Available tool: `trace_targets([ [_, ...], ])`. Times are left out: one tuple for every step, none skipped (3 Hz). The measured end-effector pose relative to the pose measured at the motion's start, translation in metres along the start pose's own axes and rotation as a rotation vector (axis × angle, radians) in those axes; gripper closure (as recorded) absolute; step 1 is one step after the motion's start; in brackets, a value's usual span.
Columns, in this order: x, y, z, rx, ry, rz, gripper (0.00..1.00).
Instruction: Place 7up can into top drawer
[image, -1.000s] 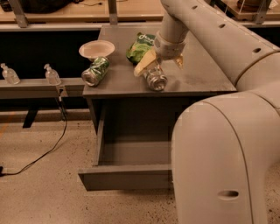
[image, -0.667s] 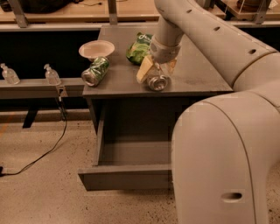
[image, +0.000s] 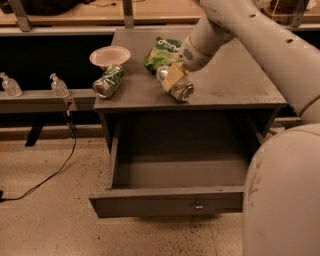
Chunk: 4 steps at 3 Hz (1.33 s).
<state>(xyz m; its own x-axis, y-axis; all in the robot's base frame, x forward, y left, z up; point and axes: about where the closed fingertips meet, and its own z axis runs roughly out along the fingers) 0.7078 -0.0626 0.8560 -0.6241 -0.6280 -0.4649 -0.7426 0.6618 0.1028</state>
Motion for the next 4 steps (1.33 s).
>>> trace_targets([
  [0.012, 0.015, -0.031, -0.162, -0.17, -0.162, 1.0],
  [0.034, 0.038, -0.026, -0.246, -0.072, -0.371, 1.0],
  [0.054, 0.05, -0.026, -0.311, -0.014, -0.474, 1.0],
  [0.051, 0.065, -0.021, -0.316, -0.009, -0.553, 1.0],
])
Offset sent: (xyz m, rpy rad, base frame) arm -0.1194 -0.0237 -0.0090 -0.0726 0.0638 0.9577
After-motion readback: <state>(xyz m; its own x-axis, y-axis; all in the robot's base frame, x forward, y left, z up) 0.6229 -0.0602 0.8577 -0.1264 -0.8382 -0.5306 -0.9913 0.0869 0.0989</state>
